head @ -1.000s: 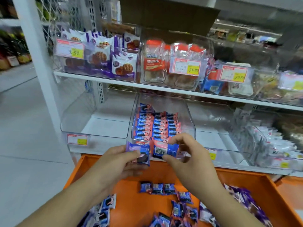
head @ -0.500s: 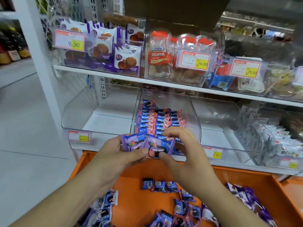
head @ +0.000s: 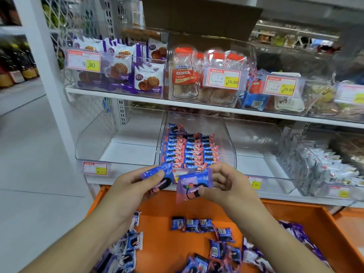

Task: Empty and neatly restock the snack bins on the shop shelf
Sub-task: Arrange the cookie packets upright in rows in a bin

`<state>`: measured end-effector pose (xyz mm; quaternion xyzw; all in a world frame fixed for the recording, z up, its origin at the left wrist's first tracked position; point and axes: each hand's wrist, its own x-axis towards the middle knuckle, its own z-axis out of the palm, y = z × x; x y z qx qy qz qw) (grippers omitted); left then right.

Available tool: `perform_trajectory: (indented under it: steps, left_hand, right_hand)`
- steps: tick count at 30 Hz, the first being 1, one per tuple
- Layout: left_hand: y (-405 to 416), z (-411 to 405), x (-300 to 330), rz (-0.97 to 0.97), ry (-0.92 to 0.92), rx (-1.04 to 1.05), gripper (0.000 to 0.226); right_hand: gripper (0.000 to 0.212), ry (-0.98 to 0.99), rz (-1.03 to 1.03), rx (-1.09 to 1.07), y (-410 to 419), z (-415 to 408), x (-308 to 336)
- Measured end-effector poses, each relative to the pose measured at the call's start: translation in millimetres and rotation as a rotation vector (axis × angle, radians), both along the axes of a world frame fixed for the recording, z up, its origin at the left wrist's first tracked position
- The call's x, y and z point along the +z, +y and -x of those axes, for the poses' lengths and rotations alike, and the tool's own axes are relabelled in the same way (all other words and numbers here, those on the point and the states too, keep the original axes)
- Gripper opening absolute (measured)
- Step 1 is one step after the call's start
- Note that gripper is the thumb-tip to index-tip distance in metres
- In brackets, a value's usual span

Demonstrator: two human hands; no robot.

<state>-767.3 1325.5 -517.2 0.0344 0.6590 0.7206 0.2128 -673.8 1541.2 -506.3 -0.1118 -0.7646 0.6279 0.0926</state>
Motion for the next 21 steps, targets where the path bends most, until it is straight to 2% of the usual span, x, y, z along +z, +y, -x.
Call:
perform_trajectory:
  steps: [3,6,10,16,21]
  left_hand:
    - [-0.9,1.5,-1.4,0.087,0.050,-0.028,0.036]
    - [-1.5,4.5,-3.9,0.082,0.056,-0.049,0.047]
    - [1.5,6.5,-8.8,-0.001,0.026,-0.039,0.025]
    - [4.2,2.6,-8.6,0.020,0.020,-0.141,0.040]
    - [2.9,1.3,-7.7,0.053,0.057,-0.129,0.029]
  right_hand:
    - [0.027,-0.021,-0.056,0.058,-1.2,-0.4,2.0]
    - [0.024,-0.065,-0.068,0.102,-4.2,0.0,-0.1]
    - [0.031,-0.052,-0.109,0.095,-6.4,2.2,-4.2]
    - [0.028,-0.032,0.035,0.028,-3.0,6.1,-4.6]
    - [0.025,0.012,0.037,0.023,1.2,3.1,-6.1]
